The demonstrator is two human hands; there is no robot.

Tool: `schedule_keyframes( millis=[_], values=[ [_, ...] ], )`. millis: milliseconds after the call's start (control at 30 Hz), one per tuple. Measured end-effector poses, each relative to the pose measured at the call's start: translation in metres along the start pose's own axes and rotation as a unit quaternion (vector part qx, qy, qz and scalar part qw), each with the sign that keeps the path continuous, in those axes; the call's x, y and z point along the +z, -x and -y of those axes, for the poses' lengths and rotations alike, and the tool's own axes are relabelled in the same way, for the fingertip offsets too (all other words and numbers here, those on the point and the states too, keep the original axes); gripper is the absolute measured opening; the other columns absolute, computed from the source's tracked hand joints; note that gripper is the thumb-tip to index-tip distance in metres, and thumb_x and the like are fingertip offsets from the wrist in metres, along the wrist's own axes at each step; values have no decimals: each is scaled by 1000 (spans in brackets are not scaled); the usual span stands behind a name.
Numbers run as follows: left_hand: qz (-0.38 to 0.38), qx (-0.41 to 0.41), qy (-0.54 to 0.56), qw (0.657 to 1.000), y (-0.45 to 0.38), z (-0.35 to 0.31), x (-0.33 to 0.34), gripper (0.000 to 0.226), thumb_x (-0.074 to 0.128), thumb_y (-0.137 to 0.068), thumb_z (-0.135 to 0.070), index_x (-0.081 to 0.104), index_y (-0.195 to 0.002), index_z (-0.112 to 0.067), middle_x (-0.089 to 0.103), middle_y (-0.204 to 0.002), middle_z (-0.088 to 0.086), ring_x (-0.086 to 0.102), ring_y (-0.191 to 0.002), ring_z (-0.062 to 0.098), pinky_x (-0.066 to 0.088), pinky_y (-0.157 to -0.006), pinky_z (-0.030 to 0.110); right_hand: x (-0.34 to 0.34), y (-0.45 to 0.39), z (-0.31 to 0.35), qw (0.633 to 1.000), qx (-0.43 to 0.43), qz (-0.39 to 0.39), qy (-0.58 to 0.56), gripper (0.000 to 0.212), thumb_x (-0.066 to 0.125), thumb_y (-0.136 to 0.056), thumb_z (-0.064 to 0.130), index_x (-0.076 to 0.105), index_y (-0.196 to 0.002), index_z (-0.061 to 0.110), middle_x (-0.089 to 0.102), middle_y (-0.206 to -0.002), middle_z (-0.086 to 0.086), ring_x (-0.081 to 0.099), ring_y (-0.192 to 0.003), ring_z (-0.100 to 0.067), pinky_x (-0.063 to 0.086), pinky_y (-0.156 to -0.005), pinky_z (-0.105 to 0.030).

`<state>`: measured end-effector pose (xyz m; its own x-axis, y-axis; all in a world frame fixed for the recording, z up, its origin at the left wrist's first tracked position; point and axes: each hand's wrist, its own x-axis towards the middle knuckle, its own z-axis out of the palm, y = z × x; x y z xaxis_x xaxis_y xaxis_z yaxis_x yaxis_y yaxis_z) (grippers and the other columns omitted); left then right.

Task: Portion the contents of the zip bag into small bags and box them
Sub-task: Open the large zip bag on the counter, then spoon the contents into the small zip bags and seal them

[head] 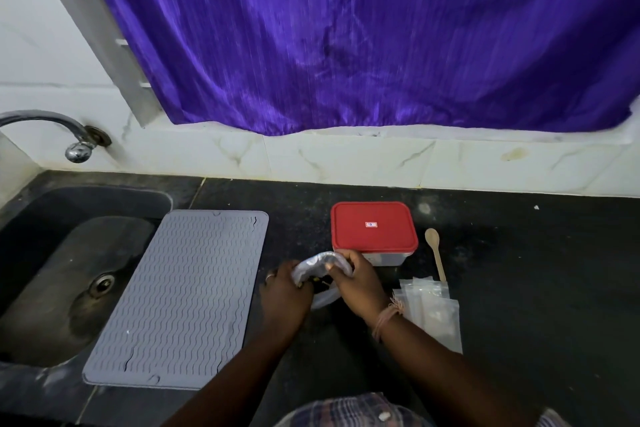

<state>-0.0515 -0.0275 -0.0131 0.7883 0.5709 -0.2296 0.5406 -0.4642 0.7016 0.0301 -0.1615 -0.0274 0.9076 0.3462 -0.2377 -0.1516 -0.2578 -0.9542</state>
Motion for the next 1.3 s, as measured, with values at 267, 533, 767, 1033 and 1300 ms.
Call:
schedule_keyframes(
  millis=[267,533,767,1033,1300],
  values=[
    [-78,42,-75,993,14,-37,4,59,67,-89,-31,47,-144,-35,42,-155,4,30,-143,30,25,-116,52,-32,22,-32,966,-27,-229,119,17,58,-96,38,62,-90,23,64,-91,-1,64,-89,-22,51,-75,-35],
    [-95,261,-58,959,54,-42,40,40,59,-76,-14,67,-114,-25,63,-117,0,52,-108,25,44,-91,41,-94,64,-81,847,206,-277,405,48,64,-89,43,55,-125,12,54,-131,-16,51,-120,-36,42,-99,-45],
    [39,275,17,960,69,-30,74,37,56,-80,-4,68,-107,-26,64,-103,-11,59,-96,6,46,-87,24,-105,74,-80,890,74,-335,301,9,65,-91,19,69,-92,11,62,-102,-13,59,-96,-33,50,-84,-40],
    [175,-151,336,913,83,-60,83,46,60,-99,-49,72,-101,-5,72,-83,9,66,-74,21,55,-69,36,-75,94,-70,918,-161,-238,273,20,59,-87,1,59,-88,21,57,-95,5,49,-88,-16,41,-77,-30],
    [199,-216,377,879,78,-58,77,15,63,-95,-3,68,-109,0,70,-96,19,67,-82,22,60,-68,28,-80,103,-75,954,-200,-161,152,27,57,-76,-15,58,-82,11,59,-91,2,58,-91,-16,51,-78,-31]
  ],
)
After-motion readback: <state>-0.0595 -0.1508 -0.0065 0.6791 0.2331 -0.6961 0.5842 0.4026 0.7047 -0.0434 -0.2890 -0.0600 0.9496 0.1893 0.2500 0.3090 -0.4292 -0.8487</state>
